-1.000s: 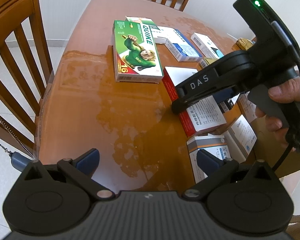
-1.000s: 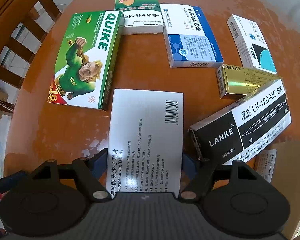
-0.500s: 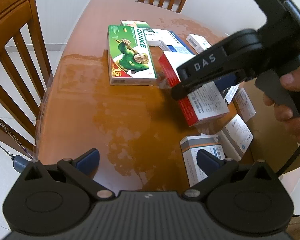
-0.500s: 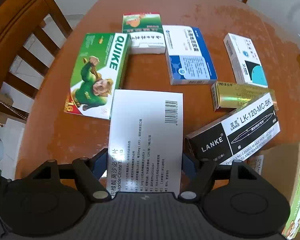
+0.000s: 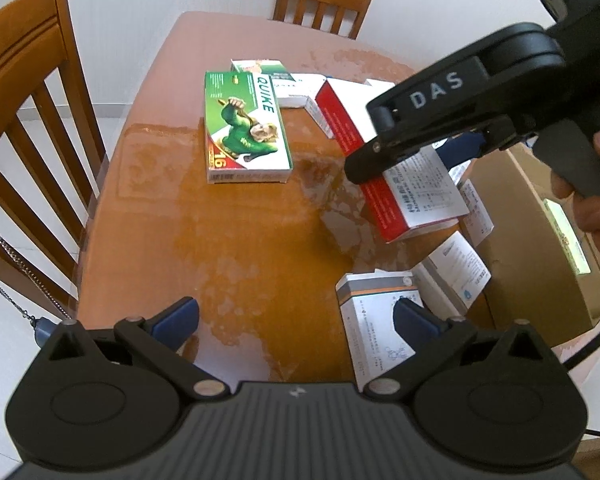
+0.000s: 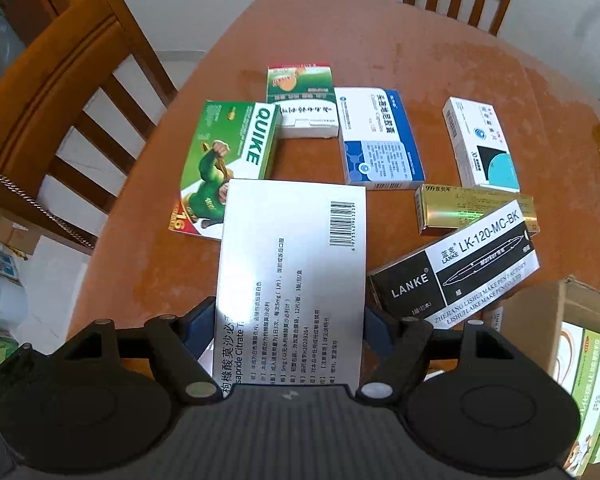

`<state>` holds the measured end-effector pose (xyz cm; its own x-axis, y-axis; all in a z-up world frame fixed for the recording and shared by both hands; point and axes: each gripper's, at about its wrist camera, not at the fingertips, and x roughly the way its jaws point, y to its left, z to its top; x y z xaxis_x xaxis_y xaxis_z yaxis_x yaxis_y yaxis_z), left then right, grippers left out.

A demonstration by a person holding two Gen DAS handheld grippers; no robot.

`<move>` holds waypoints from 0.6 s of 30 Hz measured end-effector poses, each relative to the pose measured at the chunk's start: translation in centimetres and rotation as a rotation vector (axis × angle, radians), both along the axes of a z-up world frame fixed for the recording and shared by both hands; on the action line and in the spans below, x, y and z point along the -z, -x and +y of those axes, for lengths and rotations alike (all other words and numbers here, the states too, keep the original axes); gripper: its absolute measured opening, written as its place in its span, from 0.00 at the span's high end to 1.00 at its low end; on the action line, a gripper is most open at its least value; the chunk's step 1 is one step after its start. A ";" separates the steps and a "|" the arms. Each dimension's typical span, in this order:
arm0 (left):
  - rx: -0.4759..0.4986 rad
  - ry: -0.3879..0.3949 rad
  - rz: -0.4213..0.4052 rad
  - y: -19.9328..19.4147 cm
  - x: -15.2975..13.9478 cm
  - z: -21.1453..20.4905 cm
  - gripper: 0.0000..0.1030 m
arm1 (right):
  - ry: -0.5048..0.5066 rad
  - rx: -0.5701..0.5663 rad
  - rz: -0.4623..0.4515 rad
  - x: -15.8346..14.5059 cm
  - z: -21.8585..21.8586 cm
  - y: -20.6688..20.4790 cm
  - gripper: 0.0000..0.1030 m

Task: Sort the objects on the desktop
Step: 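Carry the Mosapride citrate box with the right gripper over the cardboard box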

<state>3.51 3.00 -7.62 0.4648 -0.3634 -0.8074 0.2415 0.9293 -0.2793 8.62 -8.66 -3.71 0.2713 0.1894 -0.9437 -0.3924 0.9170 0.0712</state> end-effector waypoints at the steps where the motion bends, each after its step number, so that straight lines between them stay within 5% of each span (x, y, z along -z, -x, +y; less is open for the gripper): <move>1: -0.006 -0.003 -0.004 0.1 -0.2 0.0 0.00 | -0.006 -0.003 -0.003 -0.3 -0.2 0.2 0.23; 18: -0.058 -0.068 -0.042 1.9 -3.1 -2.3 0.00 | -0.142 -0.044 -0.028 -5.1 -4.7 2.6 0.23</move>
